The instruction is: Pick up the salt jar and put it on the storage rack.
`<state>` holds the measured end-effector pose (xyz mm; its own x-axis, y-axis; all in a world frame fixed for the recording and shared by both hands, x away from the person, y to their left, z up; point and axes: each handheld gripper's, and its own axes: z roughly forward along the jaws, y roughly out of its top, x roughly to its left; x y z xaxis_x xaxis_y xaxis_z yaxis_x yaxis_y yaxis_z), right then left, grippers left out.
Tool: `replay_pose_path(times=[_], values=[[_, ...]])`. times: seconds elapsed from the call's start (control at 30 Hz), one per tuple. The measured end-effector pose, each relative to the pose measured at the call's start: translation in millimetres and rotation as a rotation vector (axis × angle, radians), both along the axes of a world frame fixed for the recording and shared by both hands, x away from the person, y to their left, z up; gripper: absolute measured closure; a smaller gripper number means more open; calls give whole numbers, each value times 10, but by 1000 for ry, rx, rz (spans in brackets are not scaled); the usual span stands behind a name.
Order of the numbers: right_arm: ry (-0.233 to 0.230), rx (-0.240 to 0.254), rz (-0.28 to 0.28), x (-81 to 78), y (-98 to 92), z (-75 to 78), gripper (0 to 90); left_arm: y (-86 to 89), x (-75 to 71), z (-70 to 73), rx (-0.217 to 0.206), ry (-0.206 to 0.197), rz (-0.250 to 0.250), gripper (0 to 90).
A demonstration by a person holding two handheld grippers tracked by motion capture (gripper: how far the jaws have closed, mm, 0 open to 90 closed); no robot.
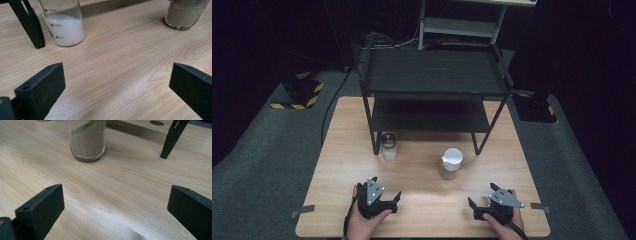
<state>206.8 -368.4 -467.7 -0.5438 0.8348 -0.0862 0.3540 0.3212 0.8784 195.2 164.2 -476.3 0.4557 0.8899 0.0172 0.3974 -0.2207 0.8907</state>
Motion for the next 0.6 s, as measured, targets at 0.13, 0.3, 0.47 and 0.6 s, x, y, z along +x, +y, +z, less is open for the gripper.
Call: replay_pose_path(times=[0.13, 0.3, 0.47, 0.6], values=[[15, 25, 2, 22, -50, 2, 6, 26, -5, -11, -11, -5, -7, 7], [16, 20, 14, 33, -51, 4, 6, 23, -17, -14, -9, -9, -4, 7], [18, 29, 8, 32, -57, 2, 6, 27, -19, -14, -14, -7, 5, 7], [21, 40, 0, 34, -68, -1, 6, 32, -15, -13, -19, -3, 9, 7]])
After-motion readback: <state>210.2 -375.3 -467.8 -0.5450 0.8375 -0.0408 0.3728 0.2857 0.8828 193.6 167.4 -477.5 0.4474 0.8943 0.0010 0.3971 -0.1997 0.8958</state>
